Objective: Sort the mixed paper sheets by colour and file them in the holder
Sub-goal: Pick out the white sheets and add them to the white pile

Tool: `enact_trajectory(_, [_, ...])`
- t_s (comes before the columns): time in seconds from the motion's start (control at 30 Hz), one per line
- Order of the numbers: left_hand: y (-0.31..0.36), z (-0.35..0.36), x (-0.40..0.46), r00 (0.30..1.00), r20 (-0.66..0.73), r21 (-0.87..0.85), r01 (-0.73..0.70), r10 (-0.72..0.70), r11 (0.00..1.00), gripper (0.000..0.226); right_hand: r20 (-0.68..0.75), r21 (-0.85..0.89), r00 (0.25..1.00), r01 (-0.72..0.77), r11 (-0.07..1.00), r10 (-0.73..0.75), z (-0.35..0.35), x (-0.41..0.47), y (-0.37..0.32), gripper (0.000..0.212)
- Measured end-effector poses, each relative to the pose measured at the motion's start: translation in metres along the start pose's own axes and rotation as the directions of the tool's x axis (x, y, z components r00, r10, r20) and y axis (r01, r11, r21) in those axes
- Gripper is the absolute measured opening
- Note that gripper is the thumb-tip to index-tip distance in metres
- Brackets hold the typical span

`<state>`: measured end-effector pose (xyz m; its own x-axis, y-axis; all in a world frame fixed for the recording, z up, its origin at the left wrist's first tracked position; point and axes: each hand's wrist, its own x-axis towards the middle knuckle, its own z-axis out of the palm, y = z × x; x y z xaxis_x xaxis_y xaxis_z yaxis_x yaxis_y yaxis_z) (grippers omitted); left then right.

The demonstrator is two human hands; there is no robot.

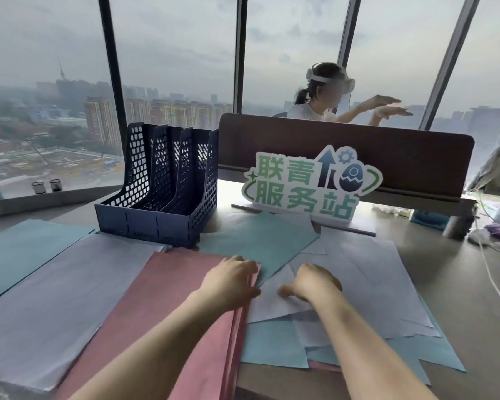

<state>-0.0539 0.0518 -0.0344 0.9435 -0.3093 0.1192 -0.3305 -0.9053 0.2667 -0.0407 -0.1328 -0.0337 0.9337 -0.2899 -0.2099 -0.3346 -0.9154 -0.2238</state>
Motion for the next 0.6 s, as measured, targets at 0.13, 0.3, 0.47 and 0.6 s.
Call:
enact_trajectory(0.13, [0.019,0.024,0.025,1.0,0.022,0.084,-0.014,0.013,0.996,0.052,0.059,0.066,0.998,0.0,0.998,-0.004,0.005,0.015,-0.003,0.043])
enact_trajectory(0.3, [0.025,0.033,0.046,1.0,0.002,0.138,0.006,-0.006,0.99,0.055,0.034,0.282,0.998,0.041,0.959,-0.053,0.008,0.025,0.01,0.025])
enact_trajectory(0.47, [0.027,0.034,0.059,1.0,0.02,0.163,0.019,-0.022,0.986,0.055,-0.128,0.276,0.991,-0.001,0.961,0.038,-0.016,0.023,0.058,0.022])
enact_trajectory(0.6, [0.042,0.037,0.065,0.998,0.019,0.09,-0.059,0.058,0.994,0.055,-0.191,0.169,0.968,-0.129,0.977,0.161,-0.034,0.027,0.094,0.007])
